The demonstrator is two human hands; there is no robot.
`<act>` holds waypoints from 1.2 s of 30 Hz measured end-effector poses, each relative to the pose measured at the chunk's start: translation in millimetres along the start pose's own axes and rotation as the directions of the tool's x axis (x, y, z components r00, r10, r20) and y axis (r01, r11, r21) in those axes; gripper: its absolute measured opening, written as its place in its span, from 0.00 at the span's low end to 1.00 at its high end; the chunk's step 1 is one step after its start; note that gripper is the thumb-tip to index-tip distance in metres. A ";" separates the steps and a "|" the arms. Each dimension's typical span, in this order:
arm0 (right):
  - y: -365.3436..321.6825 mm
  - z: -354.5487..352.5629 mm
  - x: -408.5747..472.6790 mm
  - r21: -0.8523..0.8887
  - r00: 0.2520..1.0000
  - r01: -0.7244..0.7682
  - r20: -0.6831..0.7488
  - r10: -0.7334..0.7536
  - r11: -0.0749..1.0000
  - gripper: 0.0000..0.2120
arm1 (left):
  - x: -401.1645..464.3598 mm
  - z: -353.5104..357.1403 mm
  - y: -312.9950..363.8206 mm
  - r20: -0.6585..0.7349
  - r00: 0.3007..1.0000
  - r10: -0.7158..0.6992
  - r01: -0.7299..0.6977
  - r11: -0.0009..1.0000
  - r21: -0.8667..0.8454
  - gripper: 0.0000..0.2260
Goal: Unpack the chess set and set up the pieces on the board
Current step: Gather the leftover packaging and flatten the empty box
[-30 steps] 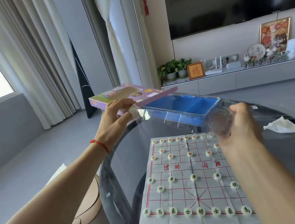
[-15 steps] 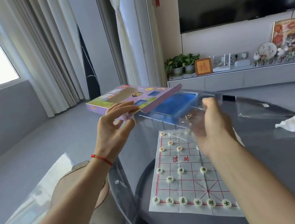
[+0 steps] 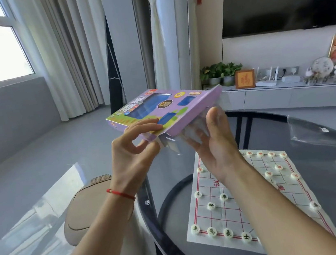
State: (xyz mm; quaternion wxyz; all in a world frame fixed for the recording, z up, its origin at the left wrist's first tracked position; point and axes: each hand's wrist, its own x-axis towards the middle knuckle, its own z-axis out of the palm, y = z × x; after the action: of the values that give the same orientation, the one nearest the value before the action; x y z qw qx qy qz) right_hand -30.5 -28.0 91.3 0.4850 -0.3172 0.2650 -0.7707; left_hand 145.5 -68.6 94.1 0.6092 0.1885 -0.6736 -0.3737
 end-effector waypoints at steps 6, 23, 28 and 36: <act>-7.6 -9.3 17.7 -0.089 0.991 -0.025 0.127 0.036 0.996 0.46 | 2.4 -27.3 0.4 0.013 0.998 0.057 -0.057 0.998 0.021 0.16; 10.0 -2.9 24.0 -0.632 0.983 0.117 -0.039 -0.182 0.766 0.19 | 3.9 -45.1 -7.3 0.031 0.991 -0.132 0.135 0.978 -0.161 0.24; 6.3 0.9 20.7 -0.682 0.980 0.132 -0.020 -0.199 0.719 0.15 | 0.5 -43.8 -9.7 0.042 0.989 -0.144 0.145 0.989 -0.018 0.21; -7.1 4.3 10.8 -0.498 0.988 0.106 0.152 -0.033 0.861 0.17 | -0.1 -43.3 -15.3 -0.035 0.995 -0.096 0.097 0.995 0.003 0.11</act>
State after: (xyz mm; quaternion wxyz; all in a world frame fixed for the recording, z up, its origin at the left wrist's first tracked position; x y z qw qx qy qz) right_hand -35.0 -35.6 101.7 0.3744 -0.4949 0.4112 -0.6677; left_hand 184.0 -90.3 81.9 0.6015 0.2288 -0.6540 -0.3977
